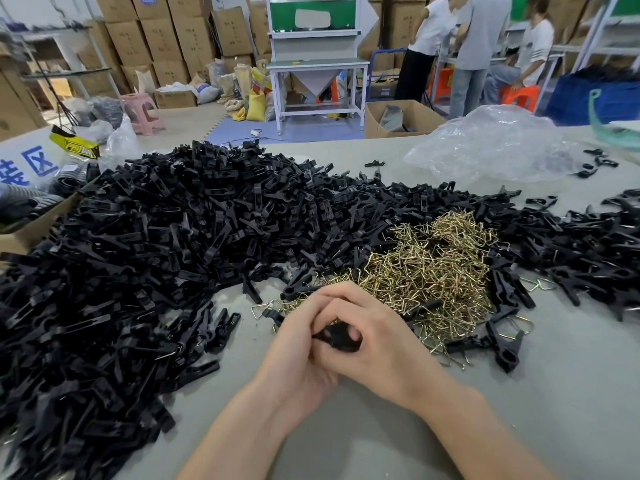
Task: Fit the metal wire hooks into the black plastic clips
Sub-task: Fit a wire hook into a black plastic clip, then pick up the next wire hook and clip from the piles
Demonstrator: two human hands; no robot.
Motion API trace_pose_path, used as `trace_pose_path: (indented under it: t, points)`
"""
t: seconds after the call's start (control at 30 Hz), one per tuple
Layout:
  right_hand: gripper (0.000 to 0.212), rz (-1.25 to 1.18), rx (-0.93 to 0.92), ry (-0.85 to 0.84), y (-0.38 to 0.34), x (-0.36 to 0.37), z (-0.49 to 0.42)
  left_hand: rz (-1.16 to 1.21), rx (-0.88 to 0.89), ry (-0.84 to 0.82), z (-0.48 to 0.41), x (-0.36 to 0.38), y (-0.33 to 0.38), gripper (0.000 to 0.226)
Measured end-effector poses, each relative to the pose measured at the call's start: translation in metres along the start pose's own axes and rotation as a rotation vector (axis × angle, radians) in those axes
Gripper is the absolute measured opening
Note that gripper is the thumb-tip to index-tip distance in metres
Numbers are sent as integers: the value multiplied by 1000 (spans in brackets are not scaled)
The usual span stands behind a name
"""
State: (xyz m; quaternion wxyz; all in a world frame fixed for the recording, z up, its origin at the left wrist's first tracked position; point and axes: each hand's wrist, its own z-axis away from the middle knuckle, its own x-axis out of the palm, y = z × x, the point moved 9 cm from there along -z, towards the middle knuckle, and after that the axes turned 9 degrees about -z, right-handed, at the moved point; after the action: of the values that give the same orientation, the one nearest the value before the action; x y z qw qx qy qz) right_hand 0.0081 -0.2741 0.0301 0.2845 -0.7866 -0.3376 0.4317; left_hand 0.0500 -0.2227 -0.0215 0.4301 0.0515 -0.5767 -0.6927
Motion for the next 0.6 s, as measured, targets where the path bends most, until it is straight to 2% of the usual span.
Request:
trace_pose_path:
  t: [0.03, 0.1, 0.17, 0.27, 0.43, 0.53, 0.6]
  points:
    - [14, 22, -7, 4, 3, -1, 0, 44, 2, -7, 0, -2, 2, 22]
    - [16, 53, 0, 30, 8, -6, 0, 77, -2, -22, -2, -6, 4, 34]
    - [19, 77, 14, 82, 10, -14, 0, 49, 2, -5, -3, -11, 6, 47]
    - [18, 89, 32, 179, 10, -30, 2, 17, 72, -2, -1, -16, 15, 55]
    - [10, -224, 245, 386, 27, -60, 16, -15, 139, 19, 1, -21, 21, 53]
    - [10, -429, 329, 608, 39, -94, 34, -23, 132, 30, -2, -22, 17, 52]
    - [20, -643, 377, 816, 53, -133, 49, -19, 131, 40, -4, -25, 15, 52]
